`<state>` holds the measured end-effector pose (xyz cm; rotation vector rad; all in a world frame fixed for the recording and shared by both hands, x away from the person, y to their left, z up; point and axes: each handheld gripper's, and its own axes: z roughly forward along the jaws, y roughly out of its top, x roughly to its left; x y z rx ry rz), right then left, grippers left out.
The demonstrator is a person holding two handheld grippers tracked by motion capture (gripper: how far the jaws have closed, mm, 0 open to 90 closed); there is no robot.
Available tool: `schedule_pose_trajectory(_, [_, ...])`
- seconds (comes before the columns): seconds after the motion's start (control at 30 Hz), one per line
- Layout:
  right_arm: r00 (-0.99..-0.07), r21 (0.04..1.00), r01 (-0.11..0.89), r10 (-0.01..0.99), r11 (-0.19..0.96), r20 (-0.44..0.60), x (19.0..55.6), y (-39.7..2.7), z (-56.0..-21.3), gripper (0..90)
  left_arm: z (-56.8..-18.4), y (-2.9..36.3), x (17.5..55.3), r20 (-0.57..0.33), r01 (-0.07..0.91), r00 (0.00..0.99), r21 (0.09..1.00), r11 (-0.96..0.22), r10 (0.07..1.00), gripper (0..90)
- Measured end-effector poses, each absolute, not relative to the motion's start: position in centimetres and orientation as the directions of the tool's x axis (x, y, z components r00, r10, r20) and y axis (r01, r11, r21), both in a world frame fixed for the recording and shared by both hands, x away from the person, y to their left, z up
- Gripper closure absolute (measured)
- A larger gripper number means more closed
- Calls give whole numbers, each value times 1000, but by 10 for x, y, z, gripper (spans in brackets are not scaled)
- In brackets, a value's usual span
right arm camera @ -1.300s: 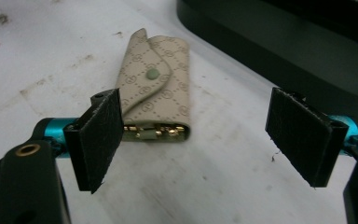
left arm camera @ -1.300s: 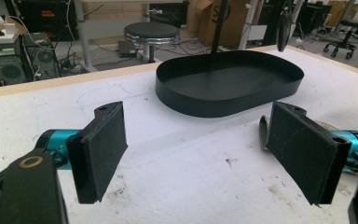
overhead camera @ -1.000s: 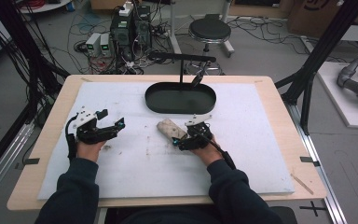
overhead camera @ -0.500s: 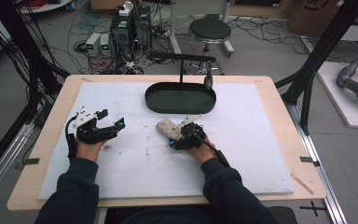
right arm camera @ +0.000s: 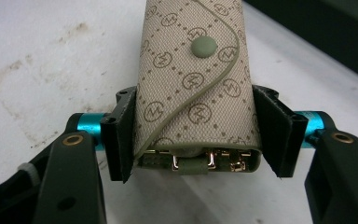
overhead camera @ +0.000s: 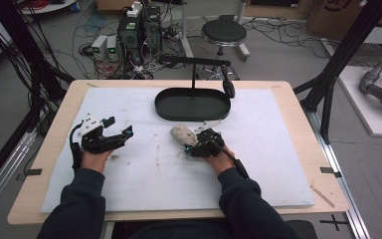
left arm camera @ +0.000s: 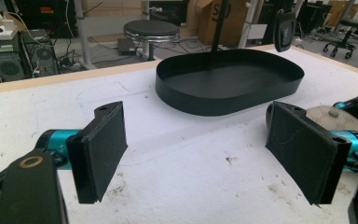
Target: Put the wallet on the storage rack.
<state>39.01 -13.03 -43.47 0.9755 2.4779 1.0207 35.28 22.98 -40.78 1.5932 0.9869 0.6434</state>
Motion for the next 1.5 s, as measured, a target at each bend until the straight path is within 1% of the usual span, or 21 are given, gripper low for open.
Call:
schedule_pose_trajectory(0.37, [-663,774,466,749,430,-17,407,-158,-403,385,-408,229,353,-92,262,508,964,-52,856,198])
schedule_pose_trajectory(0.53, [-629,796,460,777,393,-20,426,-164,-388,384,-408,229,353,-92,262,510,964,-52,855,199])
schedule_pose_trajectory(0.73, [-602,797,461,798,389,-41,454,-162,-379,384,-408,228,353,-89,263,511,963,-56,855,199])
schedule_pose_trajectory(0.93, [-581,770,498,813,399,-46,482,-153,-386,383,-408,229,353,-92,262,513,963,-54,853,199])
schedule_pose_trajectory(1.17, [-558,730,552,829,403,-36,508,-136,-407,382,-408,229,353,-96,263,513,964,-49,853,199])
schedule_pose_trajectory(1.2, [-553,721,565,832,401,-29,511,-134,-409,382,-408,229,353,-98,263,511,964,-47,854,199])
schedule_pose_trajectory(1.43, [-527,718,566,848,405,-62,520,-123,-419,369,-408,228,353,-94,263,518,963,-54,850,199])
schedule_pose_trajectory(1.5, [-521,719,575,852,390,-45,520,-124,-422,353,-408,228,353,-93,263,517,963,-55,851,199])
